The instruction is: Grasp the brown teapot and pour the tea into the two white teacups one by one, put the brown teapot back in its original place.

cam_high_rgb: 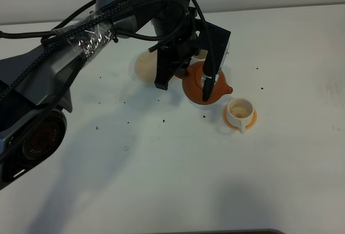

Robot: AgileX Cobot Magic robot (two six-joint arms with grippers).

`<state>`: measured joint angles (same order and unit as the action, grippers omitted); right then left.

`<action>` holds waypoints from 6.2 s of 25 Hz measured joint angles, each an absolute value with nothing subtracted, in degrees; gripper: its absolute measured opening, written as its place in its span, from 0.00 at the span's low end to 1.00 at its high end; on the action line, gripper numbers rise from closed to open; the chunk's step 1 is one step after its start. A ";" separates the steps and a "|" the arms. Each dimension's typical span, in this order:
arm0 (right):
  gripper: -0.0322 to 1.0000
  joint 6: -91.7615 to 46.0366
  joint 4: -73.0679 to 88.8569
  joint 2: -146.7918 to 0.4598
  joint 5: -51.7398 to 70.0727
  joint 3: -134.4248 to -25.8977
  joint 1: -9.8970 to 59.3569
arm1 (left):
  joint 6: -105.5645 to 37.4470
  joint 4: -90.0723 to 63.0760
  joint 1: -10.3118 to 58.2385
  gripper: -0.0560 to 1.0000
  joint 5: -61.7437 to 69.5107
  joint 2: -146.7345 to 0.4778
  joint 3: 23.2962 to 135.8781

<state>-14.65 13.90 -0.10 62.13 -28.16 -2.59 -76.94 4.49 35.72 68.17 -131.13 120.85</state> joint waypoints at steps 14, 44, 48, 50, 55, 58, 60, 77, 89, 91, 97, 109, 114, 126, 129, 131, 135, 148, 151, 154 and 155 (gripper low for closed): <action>0.27 -14.65 13.90 -0.10 62.13 -28.16 -2.59 | -77.06 7.64 37.43 0.15 68.12 -133.80 120.78; 0.27 -14.65 13.90 -0.10 62.13 -28.16 -2.59 | -72.85 13.87 39.89 0.15 67.10 -133.80 120.78; 0.27 -14.65 13.90 -0.10 62.13 -28.16 -2.59 | -72.19 14.34 40.51 0.15 65.66 -133.80 120.78; 0.27 -14.65 13.90 -0.10 62.13 -28.16 -2.59 | -72.13 14.34 40.64 0.15 65.11 -133.80 120.78; 0.27 -14.65 13.90 -0.10 62.13 -28.16 -2.59 | -72.01 15.62 41.14 0.15 64.84 -133.80 120.78; 0.27 -14.65 13.90 -0.10 62.13 -28.16 -2.59 | -71.95 16.65 41.51 0.15 64.58 -133.80 120.78; 0.27 -14.65 13.90 -0.10 62.13 -28.16 -2.59 | -71.95 17.82 41.89 0.15 64.01 -133.80 120.78; 0.27 -14.65 13.90 -0.10 62.13 -28.16 -2.59 | -74.60 19.82 43.39 0.15 62.07 -133.80 120.78; 0.27 -14.65 13.90 -0.10 62.13 -28.16 -2.59 | -78.00 22.00 43.44 0.15 62.10 -133.80 120.78; 0.27 -14.65 13.90 -0.10 62.13 -28.16 -2.59 | -78.76 22.36 43.44 0.15 62.10 -133.80 120.78; 0.27 -14.65 13.90 -0.10 62.13 -28.16 -2.59 | -79.91 22.43 43.44 0.15 61.31 -133.80 120.78; 0.27 -14.65 13.90 -0.10 62.13 -28.16 -2.59 | -83.56 22.62 43.44 0.15 59.25 -133.80 120.78; 0.27 -14.65 13.90 -0.10 62.13 -28.16 -2.59 | -86.01 22.79 43.44 0.15 58.79 -133.80 120.78; 0.27 -14.65 13.90 -0.10 62.13 -28.16 -2.59 | -90.37 22.85 43.44 0.15 57.22 -133.80 120.78; 0.27 -14.65 13.90 -0.10 62.13 -28.16 -2.59 | -91.45 22.85 43.44 0.15 56.50 -133.80 120.78; 0.27 -14.65 13.90 -0.10 62.13 -28.16 -2.59 | -92.53 22.85 43.44 0.15 56.29 -133.80 120.78; 0.27 -14.65 13.90 -0.10 62.13 -28.16 -2.59 | -93.66 22.85 43.44 0.15 55.96 -133.80 120.78; 0.27 -14.65 13.90 -0.10 62.13 -28.16 -2.59 | -97.36 22.68 43.44 0.15 53.78 -133.80 120.78; 0.27 -14.65 13.90 -0.10 62.13 -28.16 -2.59 | -97.85 22.63 43.44 0.15 53.65 -133.80 120.78; 0.27 -14.65 13.90 -0.10 62.13 -28.16 -2.59 | -97.85 22.62 43.44 0.15 53.60 -133.80 120.78; 0.27 -14.65 13.90 -0.10 62.13 -28.16 -2.59 | -97.85 22.62 43.44 0.15 53.60 -133.80 120.78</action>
